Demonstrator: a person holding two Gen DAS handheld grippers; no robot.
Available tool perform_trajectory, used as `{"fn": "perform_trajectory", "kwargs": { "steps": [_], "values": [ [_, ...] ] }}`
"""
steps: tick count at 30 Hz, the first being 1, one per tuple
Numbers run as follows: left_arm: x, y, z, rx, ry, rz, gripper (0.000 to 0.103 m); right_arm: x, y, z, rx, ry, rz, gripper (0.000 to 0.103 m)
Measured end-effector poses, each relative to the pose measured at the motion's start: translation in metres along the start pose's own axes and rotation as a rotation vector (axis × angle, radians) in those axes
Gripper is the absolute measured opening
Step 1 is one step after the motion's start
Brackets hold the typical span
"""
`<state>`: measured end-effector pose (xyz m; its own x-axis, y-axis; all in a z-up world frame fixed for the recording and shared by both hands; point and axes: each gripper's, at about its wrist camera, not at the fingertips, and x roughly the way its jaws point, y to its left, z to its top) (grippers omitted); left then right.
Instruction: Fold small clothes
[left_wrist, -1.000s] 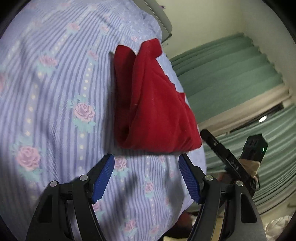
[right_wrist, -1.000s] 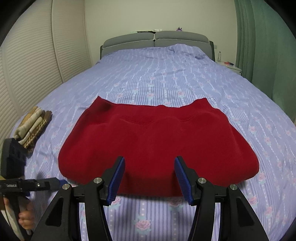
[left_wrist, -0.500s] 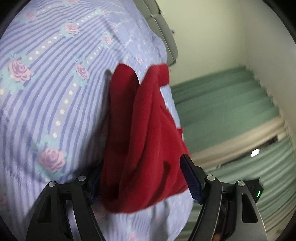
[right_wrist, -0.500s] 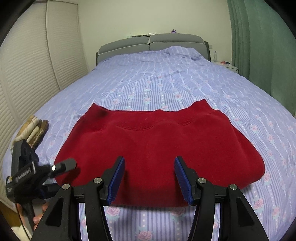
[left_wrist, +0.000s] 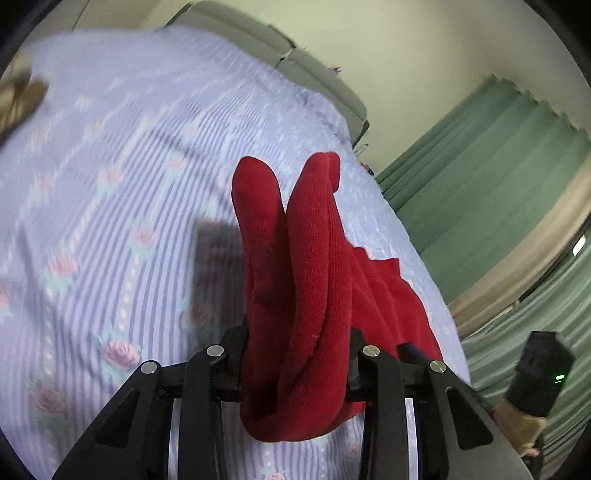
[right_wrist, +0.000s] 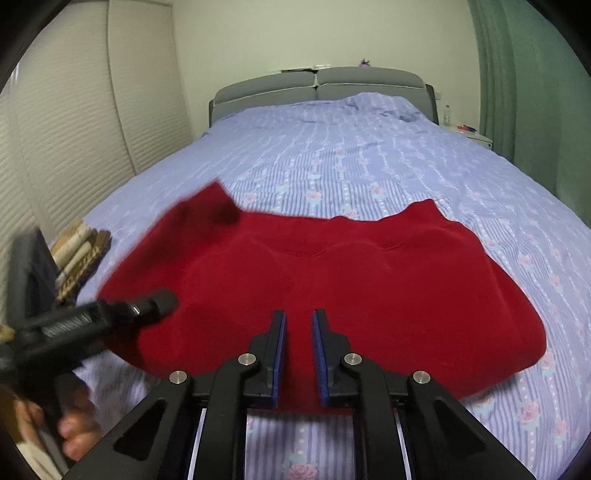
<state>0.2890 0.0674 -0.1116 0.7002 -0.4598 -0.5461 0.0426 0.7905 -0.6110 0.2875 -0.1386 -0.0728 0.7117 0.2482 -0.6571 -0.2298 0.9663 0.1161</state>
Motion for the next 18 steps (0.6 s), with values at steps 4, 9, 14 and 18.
{"fn": "perform_trajectory", "kwargs": {
  "steps": [4,9,14,18],
  "values": [
    [-0.004,-0.025,0.008,0.082,0.003,0.038,0.034,0.018,-0.007,-0.007,0.022,0.045,0.029,0.013],
    [0.003,-0.051,0.014,0.156,0.009,0.078,0.033,0.044,-0.02,-0.01,0.081,0.076,0.079,0.008],
    [0.008,-0.075,0.01,0.22,-0.003,0.136,0.033,0.058,-0.024,-0.008,0.074,0.097,0.121,0.006],
    [0.012,-0.1,0.012,0.245,-0.024,0.125,0.033,0.026,-0.049,0.0,0.126,0.033,0.164,0.006]
  ]
}}
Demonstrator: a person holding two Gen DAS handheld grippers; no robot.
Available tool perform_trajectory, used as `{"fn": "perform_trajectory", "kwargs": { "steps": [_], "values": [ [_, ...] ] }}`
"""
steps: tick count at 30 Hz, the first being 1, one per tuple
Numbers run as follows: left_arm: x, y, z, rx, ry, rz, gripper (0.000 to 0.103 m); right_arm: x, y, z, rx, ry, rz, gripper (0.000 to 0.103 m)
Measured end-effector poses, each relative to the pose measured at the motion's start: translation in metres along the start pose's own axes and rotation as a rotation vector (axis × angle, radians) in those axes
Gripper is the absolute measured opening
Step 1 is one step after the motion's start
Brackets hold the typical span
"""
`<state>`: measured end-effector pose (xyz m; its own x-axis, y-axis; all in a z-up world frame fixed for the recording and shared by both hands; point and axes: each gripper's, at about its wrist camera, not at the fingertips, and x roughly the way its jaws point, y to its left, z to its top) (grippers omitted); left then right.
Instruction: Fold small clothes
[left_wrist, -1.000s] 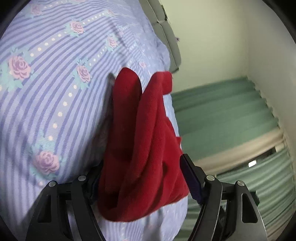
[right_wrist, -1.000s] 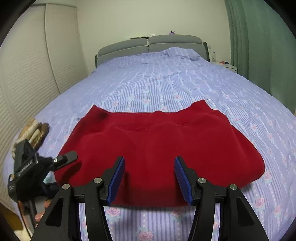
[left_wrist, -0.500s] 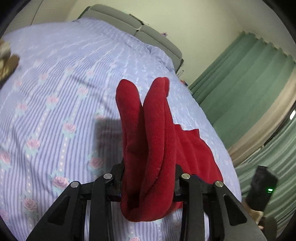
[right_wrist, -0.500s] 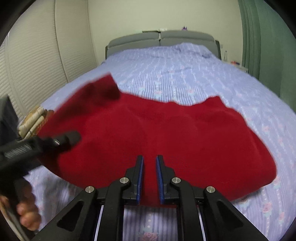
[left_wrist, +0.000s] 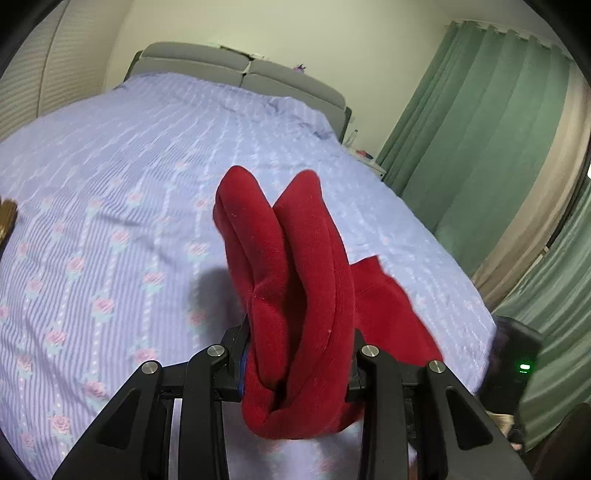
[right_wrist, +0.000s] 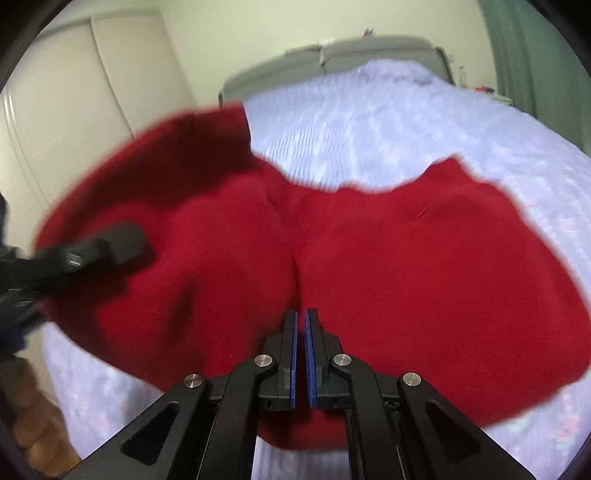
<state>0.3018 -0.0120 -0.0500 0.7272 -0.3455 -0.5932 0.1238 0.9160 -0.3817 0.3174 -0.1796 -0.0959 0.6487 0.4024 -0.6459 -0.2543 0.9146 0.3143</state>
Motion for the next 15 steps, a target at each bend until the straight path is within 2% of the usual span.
{"fn": "perform_trajectory", "kwargs": {
  "steps": [2,6,11,15],
  "values": [
    [0.006,-0.017,0.003,0.004,-0.011,0.001,0.033,-0.025,-0.018,0.004,0.014,-0.054,-0.039,0.006],
    [0.018,-0.046,0.001,0.008,-0.019,0.005,0.033,-0.049,-0.059,0.012,0.048,-0.084,-0.033,0.007],
    [0.028,-0.075,-0.003,0.059,-0.009,0.026,0.033,-0.029,-0.079,0.053,0.007,-0.017,0.074,0.006],
    [0.038,-0.095,-0.005,0.127,-0.007,0.033,0.033,-0.011,-0.094,0.093,0.032,0.073,0.223,0.006]
  ]
}}
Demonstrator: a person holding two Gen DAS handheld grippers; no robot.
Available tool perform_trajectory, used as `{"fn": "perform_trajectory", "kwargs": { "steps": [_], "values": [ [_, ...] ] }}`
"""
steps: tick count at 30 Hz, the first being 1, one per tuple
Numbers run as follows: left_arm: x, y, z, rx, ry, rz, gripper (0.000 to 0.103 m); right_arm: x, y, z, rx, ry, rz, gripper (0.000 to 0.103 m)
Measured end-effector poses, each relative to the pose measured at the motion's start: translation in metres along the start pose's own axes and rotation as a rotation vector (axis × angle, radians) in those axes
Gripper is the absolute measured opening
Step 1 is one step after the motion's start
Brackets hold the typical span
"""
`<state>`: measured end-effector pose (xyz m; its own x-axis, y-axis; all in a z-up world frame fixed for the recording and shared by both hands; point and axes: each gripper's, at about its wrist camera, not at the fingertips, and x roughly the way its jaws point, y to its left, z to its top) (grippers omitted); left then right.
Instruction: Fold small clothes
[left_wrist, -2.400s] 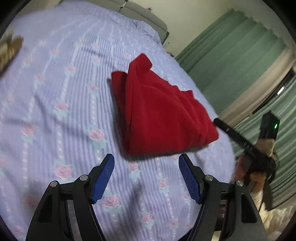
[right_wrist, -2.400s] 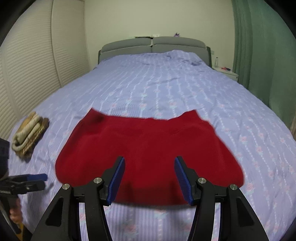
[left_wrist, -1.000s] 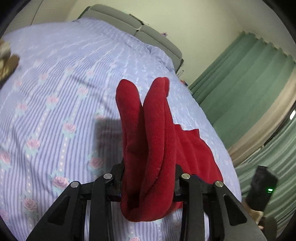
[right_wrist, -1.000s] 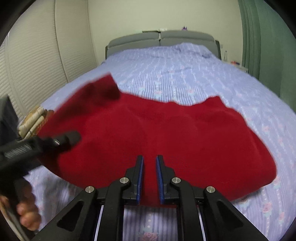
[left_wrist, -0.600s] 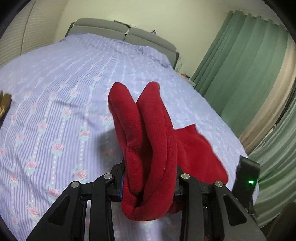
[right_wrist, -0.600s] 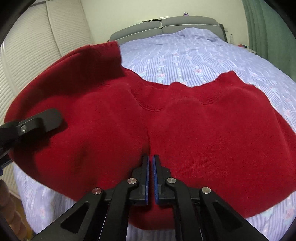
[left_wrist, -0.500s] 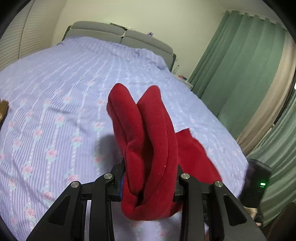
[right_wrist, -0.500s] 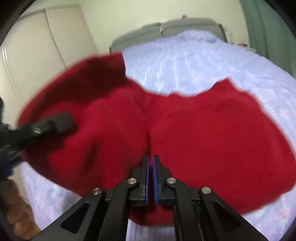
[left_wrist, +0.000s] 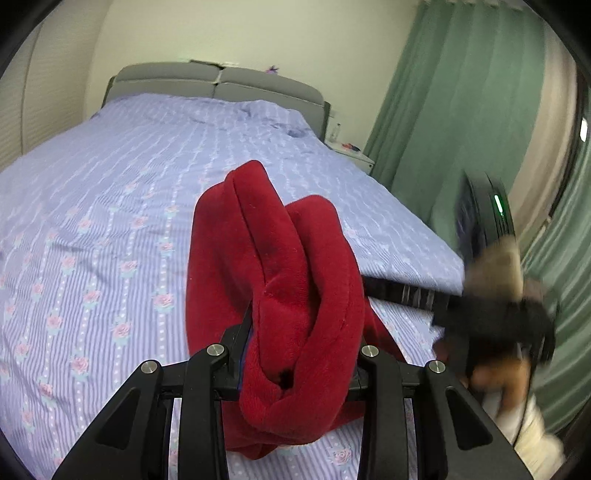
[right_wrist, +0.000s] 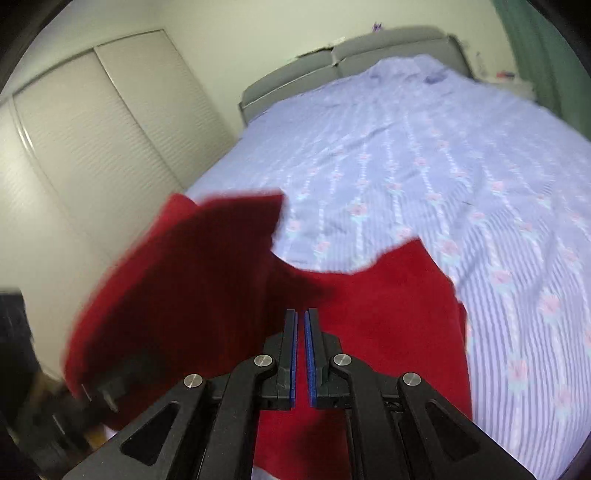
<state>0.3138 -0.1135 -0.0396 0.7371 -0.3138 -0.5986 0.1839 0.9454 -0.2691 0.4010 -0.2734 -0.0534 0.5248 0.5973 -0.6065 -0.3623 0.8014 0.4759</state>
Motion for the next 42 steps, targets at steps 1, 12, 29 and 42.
{"fn": "perform_trajectory", "kwargs": {
  "steps": [1,12,29,42],
  "values": [
    [0.001,-0.003,-0.001,0.009,-0.002,0.003,0.033,0.001,-0.005,0.01,0.022,0.035,0.059,0.006],
    [0.01,-0.014,-0.008,0.067,0.003,0.015,0.034,-0.02,-0.04,0.04,0.325,0.062,0.294,0.08],
    [0.036,-0.049,-0.013,0.122,0.033,0.068,0.035,0.045,0.016,0.082,0.068,0.276,0.08,0.049],
    [0.087,-0.086,-0.013,0.077,0.083,0.023,0.048,0.054,-0.051,0.083,-0.058,0.349,-0.096,0.029]
  ]
}}
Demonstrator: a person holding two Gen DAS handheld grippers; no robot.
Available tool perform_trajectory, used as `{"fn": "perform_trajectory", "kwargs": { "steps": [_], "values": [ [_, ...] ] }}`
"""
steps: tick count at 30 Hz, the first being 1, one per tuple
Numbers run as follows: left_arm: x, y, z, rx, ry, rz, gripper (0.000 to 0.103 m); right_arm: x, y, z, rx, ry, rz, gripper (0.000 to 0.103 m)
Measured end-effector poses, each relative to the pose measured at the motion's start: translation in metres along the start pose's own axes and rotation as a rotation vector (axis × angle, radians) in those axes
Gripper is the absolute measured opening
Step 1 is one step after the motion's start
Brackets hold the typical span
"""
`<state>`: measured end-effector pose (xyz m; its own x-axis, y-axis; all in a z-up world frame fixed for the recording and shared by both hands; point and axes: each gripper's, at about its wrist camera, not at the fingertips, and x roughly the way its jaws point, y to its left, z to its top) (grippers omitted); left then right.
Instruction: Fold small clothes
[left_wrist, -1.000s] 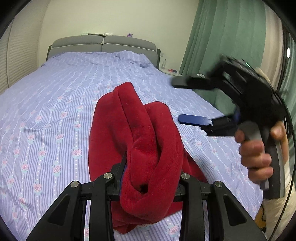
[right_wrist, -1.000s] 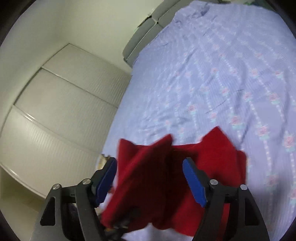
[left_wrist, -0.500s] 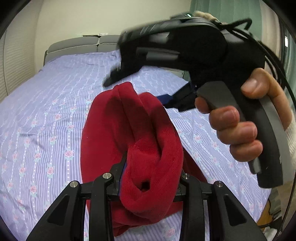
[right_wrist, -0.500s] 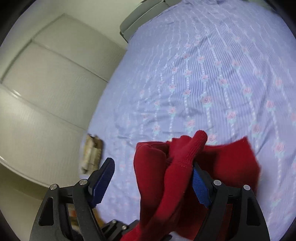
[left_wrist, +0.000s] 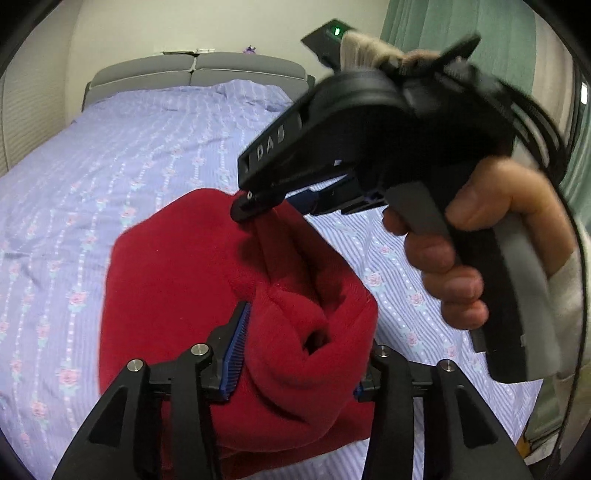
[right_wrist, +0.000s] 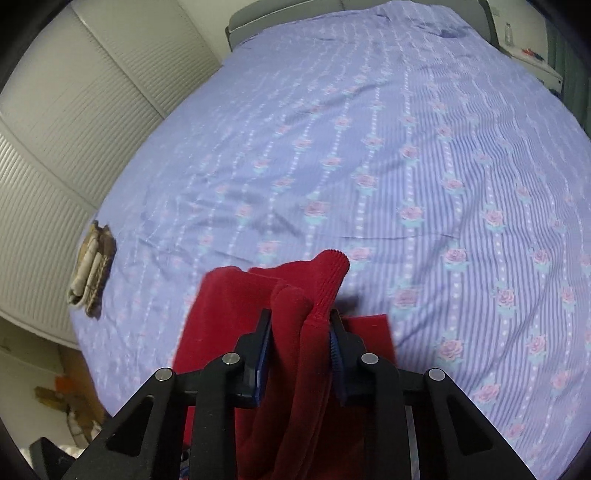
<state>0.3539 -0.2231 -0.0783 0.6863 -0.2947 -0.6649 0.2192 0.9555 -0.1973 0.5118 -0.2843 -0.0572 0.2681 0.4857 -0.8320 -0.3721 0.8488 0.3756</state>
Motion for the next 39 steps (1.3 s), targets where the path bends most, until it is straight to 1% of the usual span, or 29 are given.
{"fn": "perform_trajectory", "kwargs": {
  "steps": [4,6,7,8,10,11,12,13,14,16,17,19,20,21,22,24,25,26,27,29,30,31,33,35,36,37,39],
  "values": [
    [0.009,-0.003,-0.009,0.039,0.01,-0.037,0.06,0.011,-0.024,-0.009,0.018,0.011,0.014,0.029],
    [0.007,-0.002,-0.011,0.07,0.008,-0.066,0.068,0.016,-0.029,-0.012,0.03,0.019,0.021,0.029],
    [0.005,-0.001,-0.012,0.089,0.012,-0.086,0.069,0.02,-0.03,-0.015,0.035,0.023,0.022,0.029],
    [-0.002,0.001,-0.011,0.101,0.016,-0.109,0.069,0.021,-0.031,-0.017,0.026,0.022,0.019,0.029],
    [-0.018,0.011,-0.009,0.086,0.024,-0.164,0.071,0.022,-0.029,-0.02,0.025,0.016,0.022,0.029],
    [-0.032,0.019,-0.009,0.077,0.016,-0.193,0.075,0.021,-0.029,-0.022,0.027,0.01,0.027,0.029],
    [-0.044,0.026,-0.011,0.078,-0.004,-0.199,0.078,0.02,-0.03,-0.023,0.033,0.001,0.026,0.029],
    [-0.061,0.037,-0.015,0.102,-0.041,-0.185,0.078,0.02,-0.031,-0.025,0.047,-0.007,0.025,0.029],
    [-0.071,0.044,-0.019,0.121,-0.06,-0.18,0.078,0.021,-0.031,-0.026,0.052,-0.012,0.024,0.029],
    [-0.087,0.063,-0.028,0.155,-0.062,-0.17,0.078,0.02,-0.029,-0.029,0.057,-0.025,0.013,0.029],
    [-0.091,0.074,-0.032,0.161,-0.062,-0.157,0.076,0.019,-0.028,-0.03,0.062,-0.031,0.006,0.03],
    [-0.093,0.095,-0.035,0.155,-0.071,-0.104,0.065,0.017,-0.023,-0.033,0.061,-0.053,-0.019,0.031],
    [-0.09,0.101,-0.034,0.147,-0.062,-0.094,0.055,0.015,-0.021,-0.035,0.059,-0.061,-0.026,0.032],
    [-0.085,0.106,-0.032,0.143,-0.048,-0.097,0.051,0.013,-0.019,-0.036,0.057,-0.066,-0.029,0.036],
    [-0.079,0.109,-0.031,0.149,-0.032,-0.109,0.05,0.01,-0.018,-0.038,0.068,-0.071,-0.033,0.038],
    [-0.067,0.104,-0.024,0.172,-0.027,-0.111,0.047,-0.001,-0.015,-0.045,0.111,-0.092,-0.044,0.052],
    [-0.067,0.102,-0.023,0.182,-0.033,-0.11,0.046,-0.009,-0.013,-0.05,0.127,-0.118,-0.044,0.055],
    [-0.065,0.102,-0.023,0.181,-0.03,-0.12,0.042,-0.019,-0.01,-0.056,0.139,-0.15,-0.053,0.061],
    [-0.062,0.101,-0.023,0.178,-0.022,-0.139,0.041,-0.028,-0.006,-0.063,0.146,-0.177,-0.075,0.068],
    [-0.058,0.102,-0.022,0.176,-0.023,-0.157,0.041,-0.052,0.008,-0.085,0.138,-0.264,-0.122,0.078],
    [-0.058,0.102,-0.021,0.18,-0.024,-0.163,0.041,-0.063,0.017,-0.098,0.136,-0.306,-0.151,0.082],
    [-0.057,0.103,-0.022,0.176,-0.022,-0.174,0.041,-0.068,0.024,-0.109,0.141,-0.335,-0.163,0.083],
    [-0.051,0.106,-0.025,0.146,-0.008,-0.209,0.041,-0.072,0.033,-0.127,0.147,-0.357,-0.175,0.084],
    [-0.047,0.114,-0.026,0.099,0.01,-0.262,0.04,-0.066,0.037,-0.143,0.195,-0.338,-0.202,0.084],
    [-0.045,0.115,-0.028,0.088,0.02,-0.279,0.04,-0.062,0.037,-0.149,0.217,-0.337,-0.202,0.084],
    [-0.046,0.117,-0.032,0.082,0.027,-0.289,0.04,-0.058,0.036,-0.155,0.246,-0.346,-0.181,0.084],
    [-0.044,0.116,-0.034,0.105,0.033,-0.293,0.04,-0.048,0.03,-0.164,0.32,-0.356,-0.161,0.084]
  ]
}}
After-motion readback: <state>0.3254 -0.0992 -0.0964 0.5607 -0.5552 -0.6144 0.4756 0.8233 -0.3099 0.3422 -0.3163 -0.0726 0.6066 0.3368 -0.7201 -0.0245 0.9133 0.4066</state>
